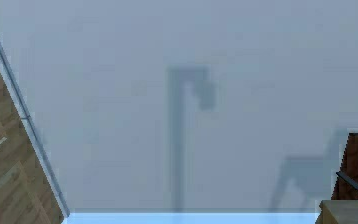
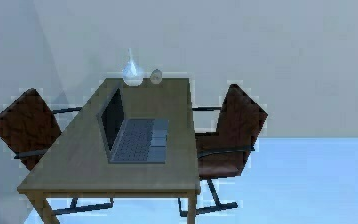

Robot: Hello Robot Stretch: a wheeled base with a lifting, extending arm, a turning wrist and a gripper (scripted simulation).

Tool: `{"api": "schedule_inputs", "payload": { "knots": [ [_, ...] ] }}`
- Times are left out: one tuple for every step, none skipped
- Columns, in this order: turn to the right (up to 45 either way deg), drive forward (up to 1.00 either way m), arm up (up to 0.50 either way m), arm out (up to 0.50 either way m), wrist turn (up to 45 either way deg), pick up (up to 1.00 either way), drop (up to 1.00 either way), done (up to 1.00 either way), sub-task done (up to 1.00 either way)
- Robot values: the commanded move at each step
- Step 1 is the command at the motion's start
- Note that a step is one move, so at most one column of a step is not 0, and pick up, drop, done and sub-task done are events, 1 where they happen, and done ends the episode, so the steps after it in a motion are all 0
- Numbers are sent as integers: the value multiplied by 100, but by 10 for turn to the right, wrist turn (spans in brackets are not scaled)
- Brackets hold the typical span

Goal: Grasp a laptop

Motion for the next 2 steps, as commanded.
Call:
{"api": "schedule_inputs", "payload": {
  "knots": [
    [0,0,50,0,0,0,0,0,0],
    [0,0,32,0,0,0,0,0,0]
  ]
}}
